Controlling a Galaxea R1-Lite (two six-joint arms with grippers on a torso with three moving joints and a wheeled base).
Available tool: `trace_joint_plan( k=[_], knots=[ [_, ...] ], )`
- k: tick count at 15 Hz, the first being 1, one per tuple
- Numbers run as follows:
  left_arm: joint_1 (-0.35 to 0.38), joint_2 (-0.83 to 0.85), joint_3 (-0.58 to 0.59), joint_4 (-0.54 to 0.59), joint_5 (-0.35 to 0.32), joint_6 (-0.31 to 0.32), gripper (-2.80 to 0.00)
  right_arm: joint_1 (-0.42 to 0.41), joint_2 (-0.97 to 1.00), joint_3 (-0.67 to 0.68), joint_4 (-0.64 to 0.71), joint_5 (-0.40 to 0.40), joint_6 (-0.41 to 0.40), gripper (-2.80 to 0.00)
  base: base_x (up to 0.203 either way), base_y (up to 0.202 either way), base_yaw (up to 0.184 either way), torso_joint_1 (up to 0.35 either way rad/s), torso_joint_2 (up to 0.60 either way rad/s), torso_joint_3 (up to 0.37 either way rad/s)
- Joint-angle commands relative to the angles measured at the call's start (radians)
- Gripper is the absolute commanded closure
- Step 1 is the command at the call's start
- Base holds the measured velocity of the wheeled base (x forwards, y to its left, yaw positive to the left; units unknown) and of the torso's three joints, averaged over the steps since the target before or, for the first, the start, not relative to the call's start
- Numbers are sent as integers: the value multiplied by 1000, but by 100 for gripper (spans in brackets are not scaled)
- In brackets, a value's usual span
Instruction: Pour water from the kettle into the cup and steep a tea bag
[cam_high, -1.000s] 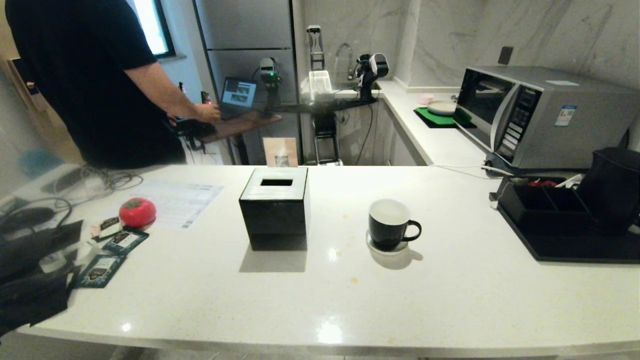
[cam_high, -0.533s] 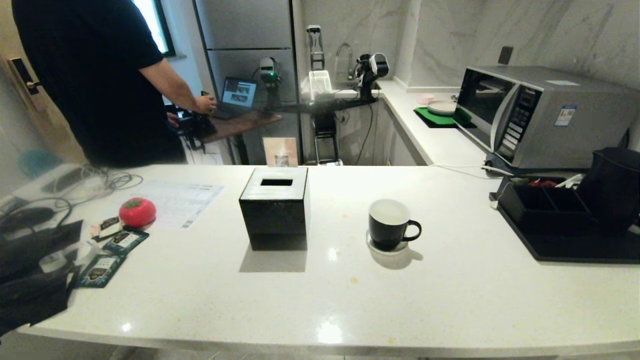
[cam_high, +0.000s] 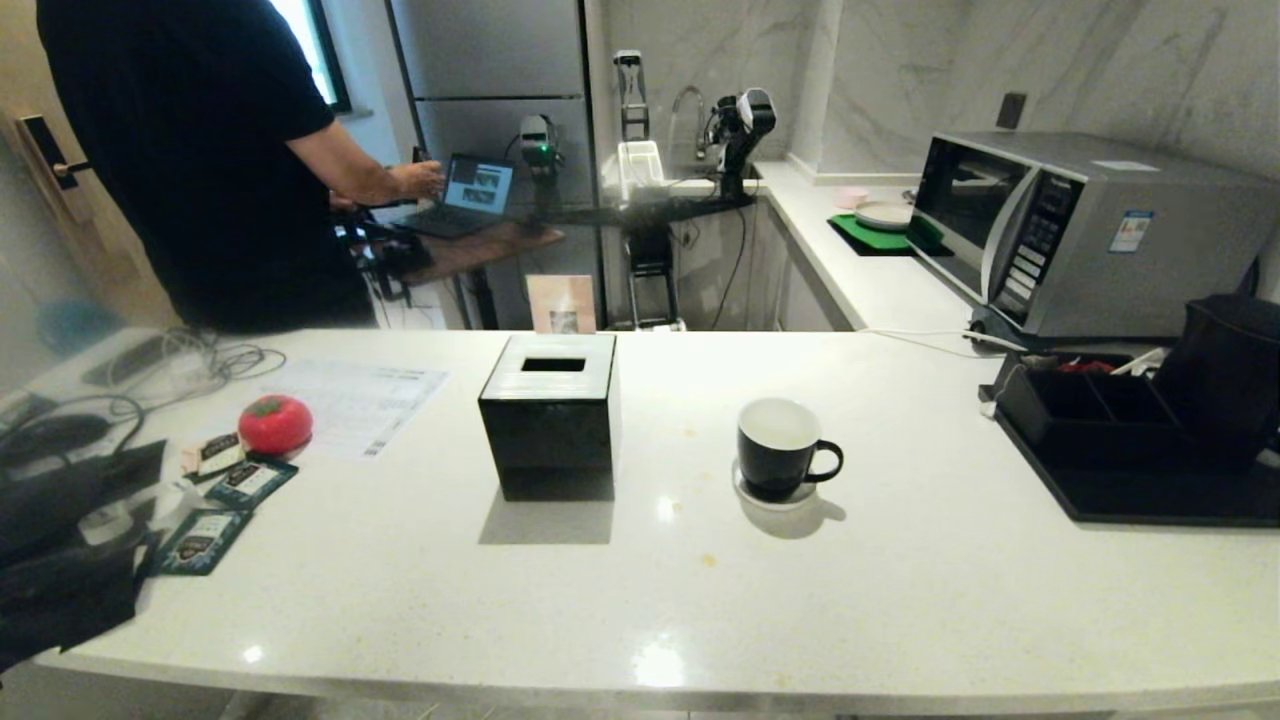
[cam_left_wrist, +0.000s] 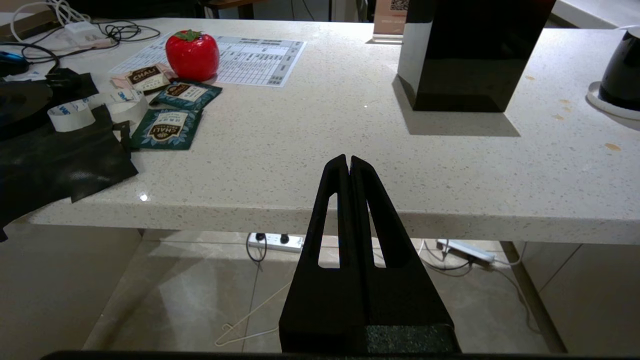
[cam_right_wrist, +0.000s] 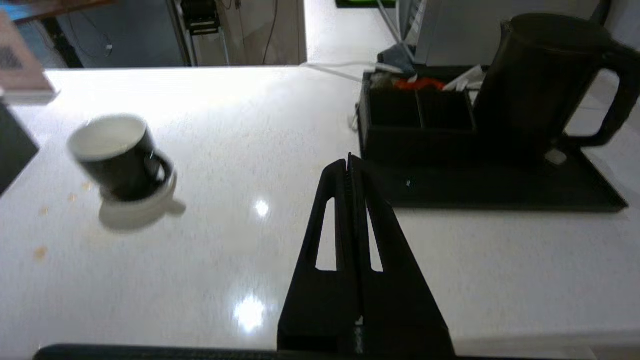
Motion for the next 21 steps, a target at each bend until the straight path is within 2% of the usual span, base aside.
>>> trace_joint_plan(
  k=[1,10,11,12,15,18,21],
  knots=[
    [0,1,0,0,0,-1,0,-26,195,-84,-10,-1,4,0,0,0,0,0,0,0],
    [0,1,0,-1,1,-1,0,-51,720,-484,-21,-2,2,0,0,0,0,0,0,0],
    [0,1,0,0,0,-1,0,-51,770,-523,-21,-2,-3,-29,0,0,0,0,0,0],
    [0,1,0,0,0,-1,0,-51,818,-563,-17,-3,-5,-280,0,0,0,0,0,0],
    [0,1,0,-1,0,-1,0,-53,963,-709,24,-16,-8,-280,0,0,0,0,0,0],
    [0,1,0,-1,1,-1,0,-51,1101,-849,67,-112,-17,-280,0,0,0,0,0,0],
    [0,1,0,0,0,-1,0,-51,1203,-1000,152,-134,-21,-280,0,0,0,0,0,0]
  ],
)
